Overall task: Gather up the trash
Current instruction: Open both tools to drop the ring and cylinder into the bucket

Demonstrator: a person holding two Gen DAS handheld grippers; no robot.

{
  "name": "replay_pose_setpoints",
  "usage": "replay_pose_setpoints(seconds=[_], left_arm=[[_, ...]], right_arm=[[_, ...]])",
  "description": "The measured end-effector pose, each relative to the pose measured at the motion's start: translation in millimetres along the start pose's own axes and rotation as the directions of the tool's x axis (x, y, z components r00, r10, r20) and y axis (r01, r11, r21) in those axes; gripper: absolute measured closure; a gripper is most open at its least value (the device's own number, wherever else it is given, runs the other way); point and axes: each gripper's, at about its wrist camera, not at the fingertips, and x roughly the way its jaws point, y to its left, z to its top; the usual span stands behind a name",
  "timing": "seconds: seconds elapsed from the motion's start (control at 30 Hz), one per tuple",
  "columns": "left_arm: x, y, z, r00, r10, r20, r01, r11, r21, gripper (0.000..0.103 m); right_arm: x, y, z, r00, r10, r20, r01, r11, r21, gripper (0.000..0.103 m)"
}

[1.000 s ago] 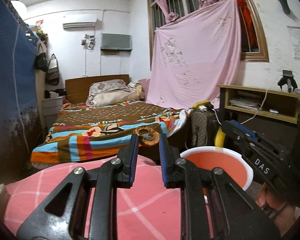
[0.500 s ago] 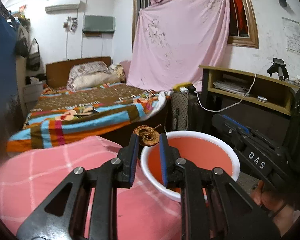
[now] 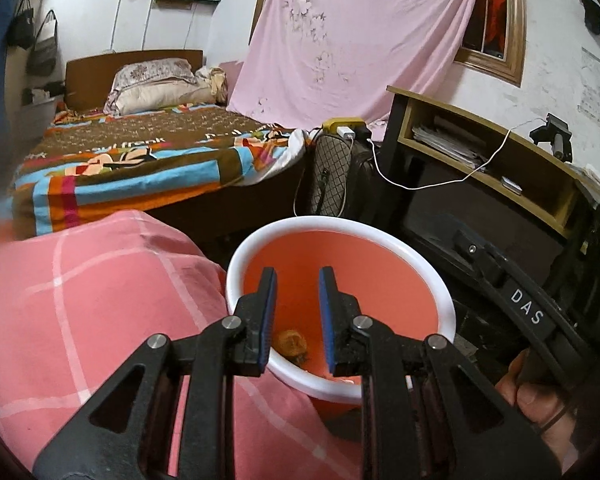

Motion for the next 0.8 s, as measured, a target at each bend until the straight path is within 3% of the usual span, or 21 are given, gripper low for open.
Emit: replay_pose_setpoints(seconds=[0.53, 0.8], left_arm=[[-8, 3, 2, 0.999, 0.046, 0.006, -0.046, 0.999, -0.024, 0.094], [-30, 17, 1, 0.992, 0.117, 0.041, -0.115, 0.991, -0.064, 0.078]], right_arm=[[0, 2, 4, 1.000, 0.002, -0.002, -0.002, 1.000, -0.009, 0.086], [-6, 10, 9, 1.000, 0.025, 0.007, -0.025, 0.999, -0.035, 0.082]])
